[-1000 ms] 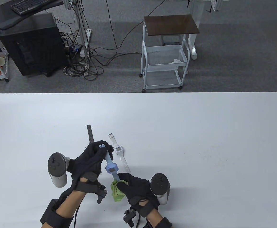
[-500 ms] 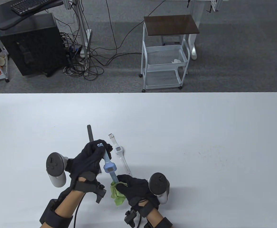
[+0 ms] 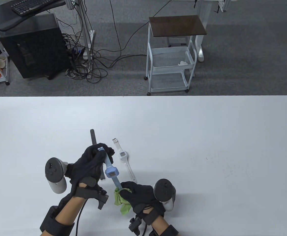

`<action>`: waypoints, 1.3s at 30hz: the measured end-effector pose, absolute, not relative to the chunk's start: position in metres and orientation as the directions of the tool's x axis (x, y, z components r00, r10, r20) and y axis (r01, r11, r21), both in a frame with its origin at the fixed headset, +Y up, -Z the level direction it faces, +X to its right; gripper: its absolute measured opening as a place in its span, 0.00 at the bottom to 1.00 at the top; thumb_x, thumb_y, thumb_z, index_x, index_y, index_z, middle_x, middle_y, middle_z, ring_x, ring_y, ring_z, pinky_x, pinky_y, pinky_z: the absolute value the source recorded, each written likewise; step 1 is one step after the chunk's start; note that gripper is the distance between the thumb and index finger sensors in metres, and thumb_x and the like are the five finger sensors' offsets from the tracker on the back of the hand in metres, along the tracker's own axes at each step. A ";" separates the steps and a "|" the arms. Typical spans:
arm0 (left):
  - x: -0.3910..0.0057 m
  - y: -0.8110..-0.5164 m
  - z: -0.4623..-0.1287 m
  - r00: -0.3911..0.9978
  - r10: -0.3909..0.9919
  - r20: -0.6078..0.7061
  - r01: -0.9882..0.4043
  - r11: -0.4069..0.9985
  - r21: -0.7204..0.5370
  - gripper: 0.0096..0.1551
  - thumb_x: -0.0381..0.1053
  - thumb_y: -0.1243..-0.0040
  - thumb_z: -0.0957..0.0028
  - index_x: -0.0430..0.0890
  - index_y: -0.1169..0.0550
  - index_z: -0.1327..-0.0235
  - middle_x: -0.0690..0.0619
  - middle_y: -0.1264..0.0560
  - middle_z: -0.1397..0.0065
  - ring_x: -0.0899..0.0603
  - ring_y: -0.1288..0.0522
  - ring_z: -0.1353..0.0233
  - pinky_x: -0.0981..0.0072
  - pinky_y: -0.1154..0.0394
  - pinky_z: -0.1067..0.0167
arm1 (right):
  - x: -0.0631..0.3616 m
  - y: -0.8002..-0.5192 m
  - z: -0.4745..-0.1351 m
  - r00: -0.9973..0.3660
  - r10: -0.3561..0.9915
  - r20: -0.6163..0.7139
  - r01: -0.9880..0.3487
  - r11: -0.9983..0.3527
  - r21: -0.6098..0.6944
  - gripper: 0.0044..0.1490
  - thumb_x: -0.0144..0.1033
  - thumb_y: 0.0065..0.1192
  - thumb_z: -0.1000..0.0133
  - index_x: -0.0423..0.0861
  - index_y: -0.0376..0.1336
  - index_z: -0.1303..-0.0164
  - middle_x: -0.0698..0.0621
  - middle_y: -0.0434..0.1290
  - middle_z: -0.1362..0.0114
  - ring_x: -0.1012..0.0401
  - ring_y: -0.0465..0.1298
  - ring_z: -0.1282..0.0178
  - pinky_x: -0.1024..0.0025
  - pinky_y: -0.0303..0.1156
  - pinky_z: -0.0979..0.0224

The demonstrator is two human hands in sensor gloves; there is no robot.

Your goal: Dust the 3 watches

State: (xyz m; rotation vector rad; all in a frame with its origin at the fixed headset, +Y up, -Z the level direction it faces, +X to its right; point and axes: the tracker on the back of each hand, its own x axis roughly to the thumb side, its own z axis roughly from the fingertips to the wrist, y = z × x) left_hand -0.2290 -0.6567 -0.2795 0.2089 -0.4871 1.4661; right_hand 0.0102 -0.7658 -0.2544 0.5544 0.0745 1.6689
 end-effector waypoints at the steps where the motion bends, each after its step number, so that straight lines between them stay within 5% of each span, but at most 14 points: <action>1: -0.229 -0.657 -0.279 0.031 0.899 0.437 -0.982 0.109 -0.155 0.23 0.61 0.49 0.34 0.49 0.30 0.34 0.60 0.22 0.43 0.49 0.23 0.28 0.42 0.35 0.25 | 0.010 -0.766 -0.254 -0.066 0.948 0.312 -0.914 -0.183 0.362 0.28 0.37 0.69 0.55 0.37 0.72 0.48 0.37 0.82 0.58 0.49 0.82 0.68 0.34 0.63 0.41; 8: -0.230 -0.656 -0.279 0.025 0.897 0.442 -0.982 0.105 -0.158 0.23 0.61 0.49 0.34 0.49 0.30 0.34 0.60 0.22 0.43 0.49 0.23 0.28 0.42 0.35 0.25 | 0.016 -0.767 -0.256 -0.101 0.953 0.286 -0.932 -0.191 0.307 0.30 0.43 0.72 0.55 0.36 0.75 0.51 0.40 0.86 0.65 0.54 0.85 0.75 0.38 0.68 0.45; 18: -0.232 -0.657 -0.280 0.033 0.895 0.445 -0.984 0.108 -0.143 0.23 0.61 0.49 0.34 0.49 0.30 0.34 0.60 0.21 0.43 0.49 0.23 0.29 0.42 0.35 0.25 | 0.018 -0.763 -0.257 -0.182 0.931 0.318 -0.908 -0.283 0.309 0.28 0.33 0.70 0.56 0.34 0.73 0.48 0.35 0.83 0.57 0.47 0.83 0.66 0.33 0.63 0.42; 27: -0.239 -0.659 -0.284 0.008 0.904 0.428 -0.985 0.082 -0.154 0.23 0.61 0.49 0.34 0.50 0.30 0.34 0.60 0.22 0.43 0.49 0.23 0.29 0.42 0.35 0.25 | 0.026 -0.759 -0.260 -0.307 0.874 0.376 -0.882 -0.410 0.232 0.29 0.38 0.72 0.56 0.34 0.74 0.49 0.36 0.85 0.58 0.48 0.85 0.67 0.33 0.64 0.42; 39: -0.247 -0.666 -0.290 0.034 0.910 0.413 -0.988 0.093 -0.124 0.23 0.61 0.49 0.34 0.50 0.30 0.34 0.60 0.21 0.43 0.49 0.23 0.29 0.42 0.35 0.25 | 0.012 -0.767 -0.261 -0.526 0.729 0.438 -0.692 -0.666 0.277 0.29 0.36 0.73 0.56 0.37 0.75 0.48 0.36 0.85 0.52 0.39 0.79 0.51 0.27 0.54 0.38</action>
